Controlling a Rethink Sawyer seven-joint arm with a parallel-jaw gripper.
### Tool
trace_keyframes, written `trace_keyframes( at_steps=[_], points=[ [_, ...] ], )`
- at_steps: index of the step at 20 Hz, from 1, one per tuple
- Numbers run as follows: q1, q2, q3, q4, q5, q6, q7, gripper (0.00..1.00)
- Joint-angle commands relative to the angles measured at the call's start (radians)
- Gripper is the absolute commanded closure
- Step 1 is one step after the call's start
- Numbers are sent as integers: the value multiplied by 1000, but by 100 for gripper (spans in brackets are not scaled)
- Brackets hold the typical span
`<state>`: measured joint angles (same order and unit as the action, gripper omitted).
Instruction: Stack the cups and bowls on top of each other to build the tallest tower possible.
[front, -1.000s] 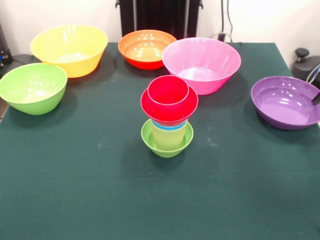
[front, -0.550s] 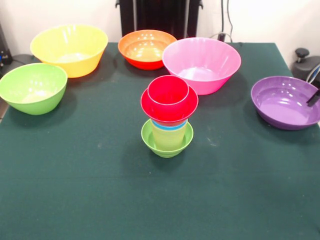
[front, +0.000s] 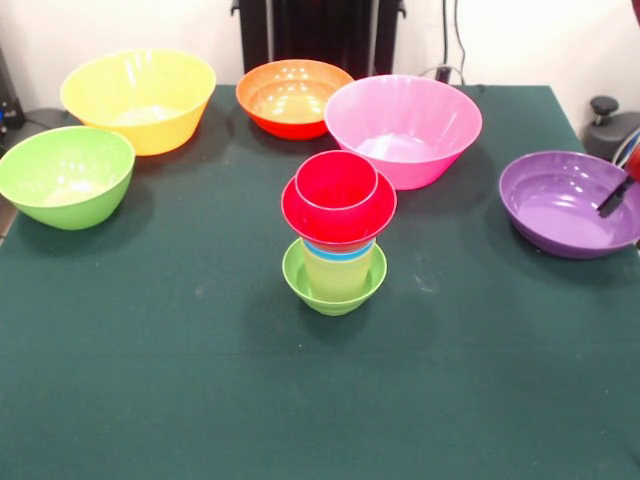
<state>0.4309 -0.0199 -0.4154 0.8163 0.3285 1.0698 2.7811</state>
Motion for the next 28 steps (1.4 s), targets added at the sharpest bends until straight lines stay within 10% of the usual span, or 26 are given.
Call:
trace_keyframes(
  at_steps=[1,5,6,28],
  points=[
    [0,24,59,103,-10,-74,167,0],
    [1,23,61,110,-10,-86,161,0],
    [2,24,59,110,-11,-88,159,100],
    [-18,31,9,23,-22,46,154,100]
  ],
)
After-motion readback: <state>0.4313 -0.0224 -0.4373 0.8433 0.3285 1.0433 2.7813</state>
